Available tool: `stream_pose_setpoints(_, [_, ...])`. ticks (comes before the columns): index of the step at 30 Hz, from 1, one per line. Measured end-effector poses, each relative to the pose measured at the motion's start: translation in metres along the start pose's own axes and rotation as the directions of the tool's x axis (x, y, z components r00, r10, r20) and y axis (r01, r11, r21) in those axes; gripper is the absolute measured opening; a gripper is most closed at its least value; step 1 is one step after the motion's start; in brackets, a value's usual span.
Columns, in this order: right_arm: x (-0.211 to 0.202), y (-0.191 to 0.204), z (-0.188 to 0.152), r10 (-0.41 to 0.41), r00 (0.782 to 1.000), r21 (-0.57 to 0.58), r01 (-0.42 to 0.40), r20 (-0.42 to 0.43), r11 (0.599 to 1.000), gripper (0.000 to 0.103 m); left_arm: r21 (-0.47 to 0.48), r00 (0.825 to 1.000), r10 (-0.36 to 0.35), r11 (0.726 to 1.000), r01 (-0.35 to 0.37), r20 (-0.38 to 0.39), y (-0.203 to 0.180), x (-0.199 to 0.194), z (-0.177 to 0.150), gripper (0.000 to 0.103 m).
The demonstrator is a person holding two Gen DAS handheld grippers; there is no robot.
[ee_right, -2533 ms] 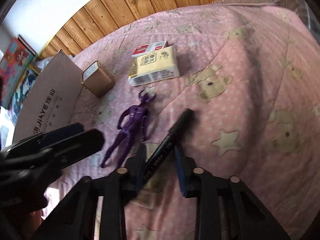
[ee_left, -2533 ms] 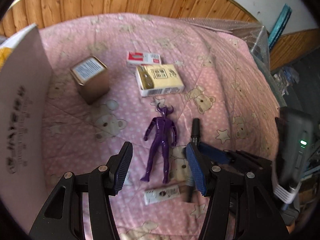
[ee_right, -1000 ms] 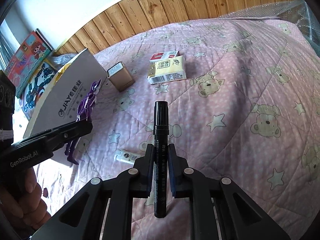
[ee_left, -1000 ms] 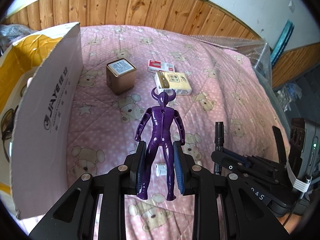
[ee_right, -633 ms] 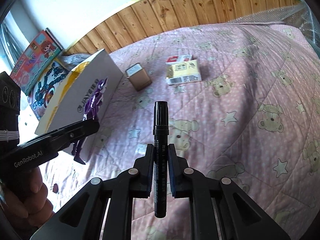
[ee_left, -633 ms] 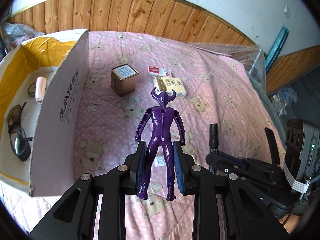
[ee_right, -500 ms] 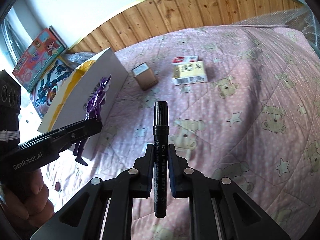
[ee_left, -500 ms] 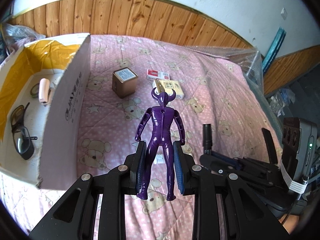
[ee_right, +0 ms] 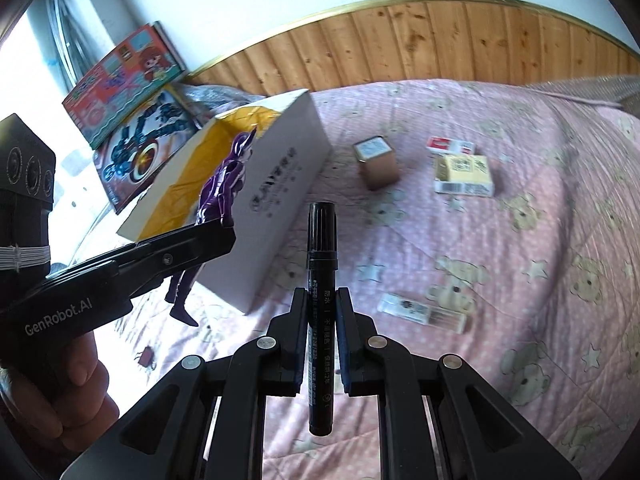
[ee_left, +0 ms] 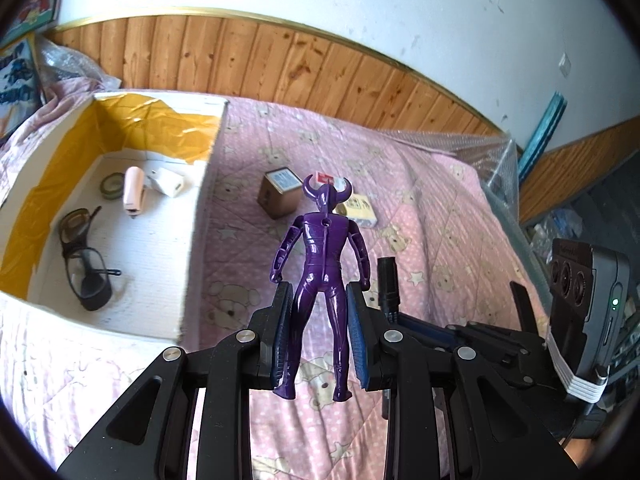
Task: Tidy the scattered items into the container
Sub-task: 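Carry the purple figure and black marker with both tools over the box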
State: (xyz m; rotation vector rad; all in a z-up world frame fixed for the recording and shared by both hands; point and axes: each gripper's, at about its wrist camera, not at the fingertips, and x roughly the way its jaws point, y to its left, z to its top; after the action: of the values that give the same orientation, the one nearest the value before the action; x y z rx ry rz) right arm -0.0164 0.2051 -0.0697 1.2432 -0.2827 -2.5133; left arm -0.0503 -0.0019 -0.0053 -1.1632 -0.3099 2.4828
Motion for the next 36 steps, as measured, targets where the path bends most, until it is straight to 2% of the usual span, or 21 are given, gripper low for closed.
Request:
stream_pose_setpoints(20, [0.012,0.084,0.043,0.071,0.997,-0.147,-0.070,0.001,0.987,0.015,-0.129,0.994,-0.007,0.991,0.021,0.111,0.059,-0.049,0.015,0.027])
stream_pose_setpoints(36, [0.035,0.126,0.076,0.101,0.995,-0.214,-0.102,-0.014,0.972,0.015,-0.240,0.990,0.021,0.971,0.013,0.136,0.109,-0.059,0.028,0.027])
